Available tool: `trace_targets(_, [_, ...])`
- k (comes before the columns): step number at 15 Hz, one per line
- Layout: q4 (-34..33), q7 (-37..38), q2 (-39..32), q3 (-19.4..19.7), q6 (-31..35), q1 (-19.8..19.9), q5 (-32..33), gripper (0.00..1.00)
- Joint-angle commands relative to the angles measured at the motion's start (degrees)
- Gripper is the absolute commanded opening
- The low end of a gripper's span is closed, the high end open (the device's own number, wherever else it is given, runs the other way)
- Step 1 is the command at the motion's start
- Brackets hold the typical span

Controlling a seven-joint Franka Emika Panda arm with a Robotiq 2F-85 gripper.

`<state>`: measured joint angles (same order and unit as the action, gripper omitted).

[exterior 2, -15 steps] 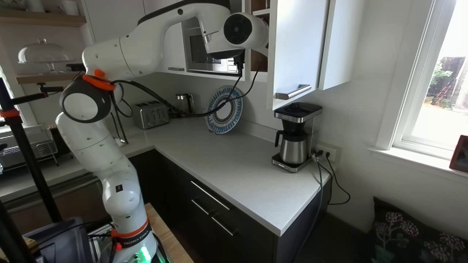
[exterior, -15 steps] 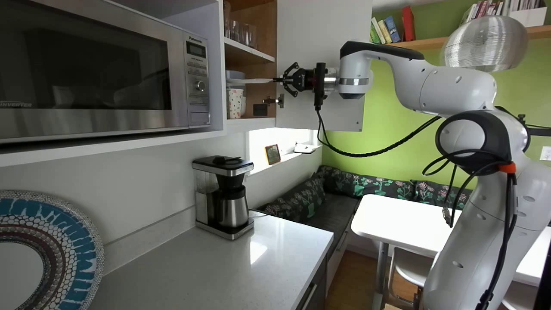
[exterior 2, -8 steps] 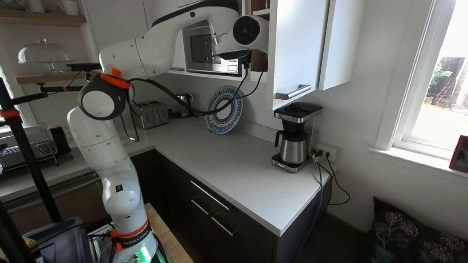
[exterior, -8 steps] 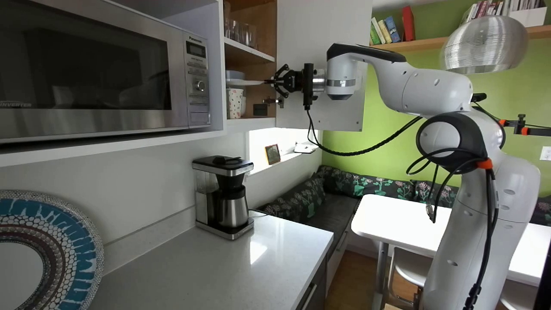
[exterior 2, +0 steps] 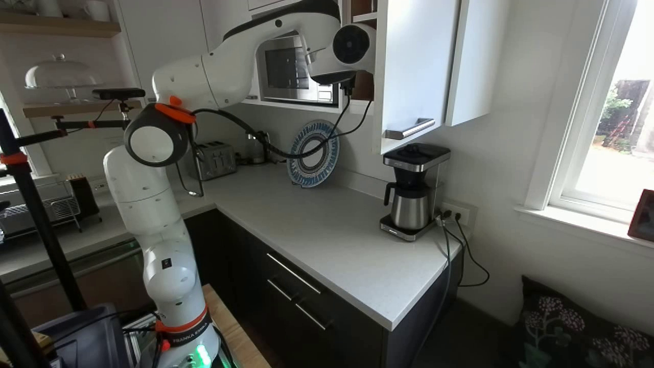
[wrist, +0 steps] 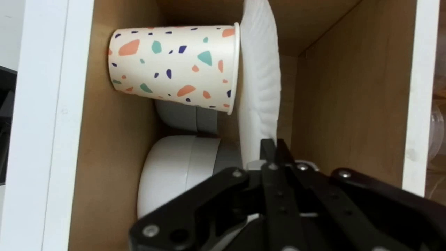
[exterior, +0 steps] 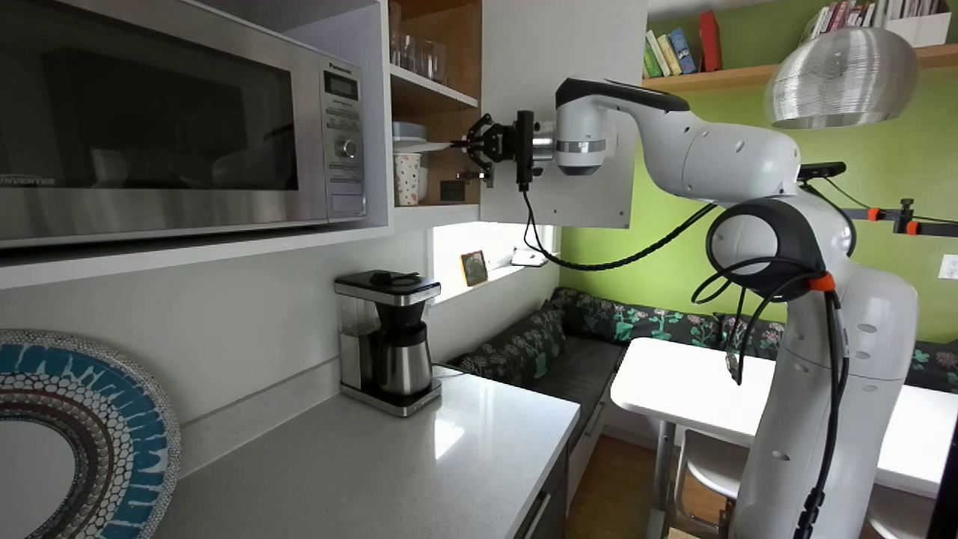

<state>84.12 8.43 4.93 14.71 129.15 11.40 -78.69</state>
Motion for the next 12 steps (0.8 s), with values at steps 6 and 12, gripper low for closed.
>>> trace_targets(6, [-1.54, 1.60, -1.28, -0.43, 0.65, 0.38, -0.44, 0.38])
trace_targets(12, [-1.68, 1.76, -0.24, -0.36, 0.52, 0.66, 0.27, 0.82])
